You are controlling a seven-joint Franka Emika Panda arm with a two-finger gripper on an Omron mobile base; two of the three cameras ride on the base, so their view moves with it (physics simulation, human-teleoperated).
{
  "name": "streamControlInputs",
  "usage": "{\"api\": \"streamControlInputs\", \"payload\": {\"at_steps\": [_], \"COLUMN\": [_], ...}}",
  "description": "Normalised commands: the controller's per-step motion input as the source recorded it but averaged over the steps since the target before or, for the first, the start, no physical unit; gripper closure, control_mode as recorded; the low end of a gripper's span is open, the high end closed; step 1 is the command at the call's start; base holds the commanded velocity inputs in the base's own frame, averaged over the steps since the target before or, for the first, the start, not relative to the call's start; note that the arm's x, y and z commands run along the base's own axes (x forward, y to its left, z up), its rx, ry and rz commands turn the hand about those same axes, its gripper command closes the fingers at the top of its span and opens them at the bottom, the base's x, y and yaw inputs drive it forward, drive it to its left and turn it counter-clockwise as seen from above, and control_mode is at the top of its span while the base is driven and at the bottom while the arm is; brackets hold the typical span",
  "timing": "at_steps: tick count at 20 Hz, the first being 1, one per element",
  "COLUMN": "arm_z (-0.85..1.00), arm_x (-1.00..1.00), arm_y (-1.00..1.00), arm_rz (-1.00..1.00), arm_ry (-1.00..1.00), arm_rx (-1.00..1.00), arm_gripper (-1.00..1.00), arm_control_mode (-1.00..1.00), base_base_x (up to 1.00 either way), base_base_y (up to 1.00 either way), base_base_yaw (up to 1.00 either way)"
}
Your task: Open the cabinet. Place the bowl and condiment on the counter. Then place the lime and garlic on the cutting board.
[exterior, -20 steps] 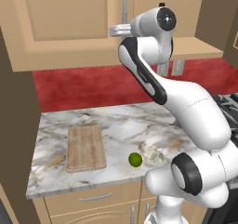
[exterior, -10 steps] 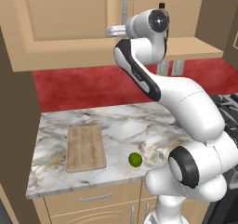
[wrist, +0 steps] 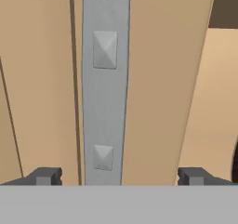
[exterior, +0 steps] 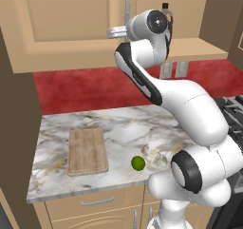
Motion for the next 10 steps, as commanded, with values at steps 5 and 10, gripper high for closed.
{"api": "streamControlInputs", "payload": {"at_steps": [5, 10], "arm_z": [-0.05, 0.00], "arm_x": [0.30, 0.02], "arm_y": [0.15, 0.25], "arm_rz": [-0.10, -0.05], "arm_ry": [0.00, 0.00], "arm_rx": [0.00, 0.00], "arm_gripper": [1.00, 1.00], "arm_control_mode": [-1.00, -1.00], "base_base_x": [0.00, 0.00], "base_base_y": [0.00, 0.00], "base_base_yaw": [0.00, 0.00]}}
